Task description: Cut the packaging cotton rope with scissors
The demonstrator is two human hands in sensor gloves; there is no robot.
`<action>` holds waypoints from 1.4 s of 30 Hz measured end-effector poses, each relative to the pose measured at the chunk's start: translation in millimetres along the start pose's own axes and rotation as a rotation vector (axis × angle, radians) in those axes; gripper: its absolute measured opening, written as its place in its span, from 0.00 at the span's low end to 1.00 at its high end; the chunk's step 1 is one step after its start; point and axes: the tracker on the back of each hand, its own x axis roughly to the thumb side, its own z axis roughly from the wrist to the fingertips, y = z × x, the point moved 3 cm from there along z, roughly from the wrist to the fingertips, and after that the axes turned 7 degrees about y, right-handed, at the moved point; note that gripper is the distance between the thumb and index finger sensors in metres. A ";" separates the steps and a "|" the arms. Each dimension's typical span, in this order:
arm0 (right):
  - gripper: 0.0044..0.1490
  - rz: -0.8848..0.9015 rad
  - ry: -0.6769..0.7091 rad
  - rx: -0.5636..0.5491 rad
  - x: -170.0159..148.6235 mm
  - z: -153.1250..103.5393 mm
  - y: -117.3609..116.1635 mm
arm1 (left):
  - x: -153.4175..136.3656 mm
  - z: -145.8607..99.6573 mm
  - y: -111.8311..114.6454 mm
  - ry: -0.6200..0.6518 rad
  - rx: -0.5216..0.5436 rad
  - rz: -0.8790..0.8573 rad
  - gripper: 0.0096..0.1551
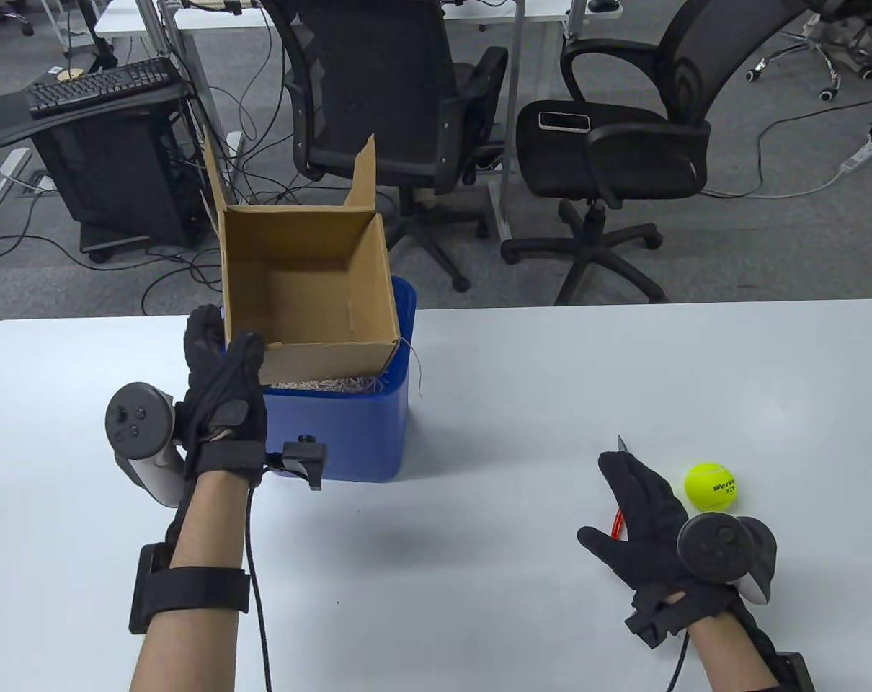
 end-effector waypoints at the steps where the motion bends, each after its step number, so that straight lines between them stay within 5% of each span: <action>1: 0.59 0.000 -0.001 0.001 -0.1 0.0 -0.3 | -2.0 1.7 -0.4 -0.007 0.000 0.017 0.57; 11: 0.59 0.004 -0.004 0.009 -0.3 -0.1 -1.8 | 1.4 14.4 8.5 0.002 -0.055 0.397 0.51; 14: 0.59 0.008 -0.006 0.017 -0.3 -0.2 -2.9 | 2.5 12.5 12.4 0.017 0.007 0.430 0.49; 19: 0.59 0.008 -0.004 0.027 -0.1 0.1 -5.1 | -5.2 7.1 18.8 0.051 -0.011 0.725 0.38; 23: 0.59 0.009 -0.005 0.034 0.1 0.1 -6.5 | -21.7 1.5 15.4 -0.040 -0.055 0.787 0.39; 32: 0.59 0.000 -0.005 0.047 0.1 0.4 -10.5 | -11.4 -0.2 14.3 0.029 -0.079 0.742 0.41; 37: 0.59 -0.004 -0.004 0.052 0.2 0.6 -11.9 | 22.1 -8.1 35.7 0.254 -0.119 0.711 0.42; 42: 0.59 -0.007 0.000 0.058 0.5 0.7 -13.6 | 61.3 -41.0 92.3 0.537 -0.317 0.682 0.43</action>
